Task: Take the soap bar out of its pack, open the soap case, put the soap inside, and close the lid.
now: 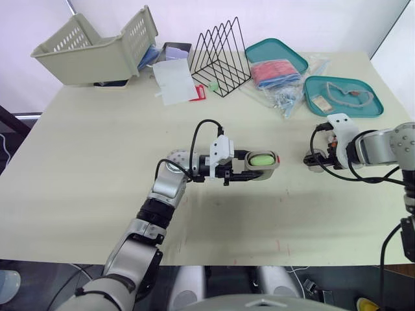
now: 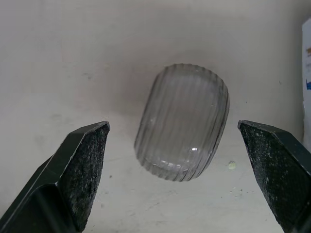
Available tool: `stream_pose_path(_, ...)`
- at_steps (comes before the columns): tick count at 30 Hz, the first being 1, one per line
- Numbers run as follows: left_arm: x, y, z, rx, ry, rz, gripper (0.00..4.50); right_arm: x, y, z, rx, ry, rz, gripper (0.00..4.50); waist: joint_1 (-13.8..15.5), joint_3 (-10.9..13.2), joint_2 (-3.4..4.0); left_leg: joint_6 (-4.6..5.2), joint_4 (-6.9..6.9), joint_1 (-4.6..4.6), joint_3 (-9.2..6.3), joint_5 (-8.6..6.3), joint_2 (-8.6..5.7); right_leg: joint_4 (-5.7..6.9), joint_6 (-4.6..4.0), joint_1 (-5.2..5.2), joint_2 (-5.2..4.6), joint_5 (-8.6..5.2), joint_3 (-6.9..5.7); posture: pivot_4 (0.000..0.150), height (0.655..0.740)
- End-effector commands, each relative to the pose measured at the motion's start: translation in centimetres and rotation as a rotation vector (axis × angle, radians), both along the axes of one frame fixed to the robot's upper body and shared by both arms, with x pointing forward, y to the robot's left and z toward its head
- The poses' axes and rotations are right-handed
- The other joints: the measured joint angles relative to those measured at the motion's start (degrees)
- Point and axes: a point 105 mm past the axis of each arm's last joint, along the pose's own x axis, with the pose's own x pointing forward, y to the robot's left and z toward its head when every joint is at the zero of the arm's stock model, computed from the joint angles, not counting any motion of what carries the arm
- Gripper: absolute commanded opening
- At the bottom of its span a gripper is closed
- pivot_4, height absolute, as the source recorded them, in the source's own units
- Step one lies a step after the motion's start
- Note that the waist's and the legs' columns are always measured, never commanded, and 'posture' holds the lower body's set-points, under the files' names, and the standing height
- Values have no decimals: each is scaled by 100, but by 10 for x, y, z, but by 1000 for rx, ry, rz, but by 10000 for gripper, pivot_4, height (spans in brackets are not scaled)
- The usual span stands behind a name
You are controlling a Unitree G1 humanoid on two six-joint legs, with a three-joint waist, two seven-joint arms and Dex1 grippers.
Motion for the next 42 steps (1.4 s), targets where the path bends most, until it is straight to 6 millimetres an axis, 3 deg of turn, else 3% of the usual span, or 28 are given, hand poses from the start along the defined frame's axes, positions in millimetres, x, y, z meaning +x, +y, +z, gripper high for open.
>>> stream_pose_path(1,1,-3,14,-28,-48,-9,19548,4,-5,10,-6,-31,-20,44549,0,0,0,0,0,0,0,0,0,0,0,0,0,0,0,1500,7400)
stream_pose_path(8,1,-3,13,-29,-46,-3,19548,6,-5,6,-6,-25,-27,44549,-1,0,0,0,0,0,0,0,0,0,0,0,0,0,0,1500,7400)
stream_pose_path(11,1,-3,13,-28,-45,0,19548,8,-3,7,-1,-28,-23,37090,-2,0,0,0,0,0,0,0,0,0,0,0,1,0,0,1500,7400)
stream_pose_path(15,2,-3,13,-28,-45,3,19548,8,-1,8,-6,-35,-13,19848,-1,0,0,0,-1,0,0,0,0,0,0,0,0,0,0,1500,7400)
stream_pose_path(16,2,-3,13,-28,-45,3,19548,8,-1,8,-8,-38,-10,18384,-1,0,0,0,0,0,-1,0,0,0,0,0,1,0,0,1500,7400)
stream_pose_path(23,2,-4,13,-28,-43,5,19548,8,10,15,-27,-100,120,18384,-2,0,1,0,-1,0,-1,0,0,-1,0,0,0,0,-1,1500,7400)
stream_pose_path(26,3,-4,13,-28,-42,6,19548,5,26,30,-34,-219,352,18384,8,1,2,0,-1,0,-3,0,-1,-2,0,0,0,0,-3,1500,7400)
stream_pose_path(31,5,-4,11,-21,-35,5,19548,-18,49,64,-43,-349,782,18384,-5,2,4,0,-1,1,-1,-1,-1,-4,2,-1,0,-1,-4,1500,7400)
stream_pose_path(36,4,-4,9,-22,-8,-15,19548,-36,70,83,-28,-389,1052,18384,-12,3,4,-1,0,10,-1,0,3,-1,1,1,5,-1,-3,1500,7400)
stream_pose_path(42,1,-5,7,-12,1,-53,19548,-51,93,86,-23,-334,1233,18384,3,3,4,-1,2,9,0,0,4,-2,0,1,4,-1,-2,1500,7400)
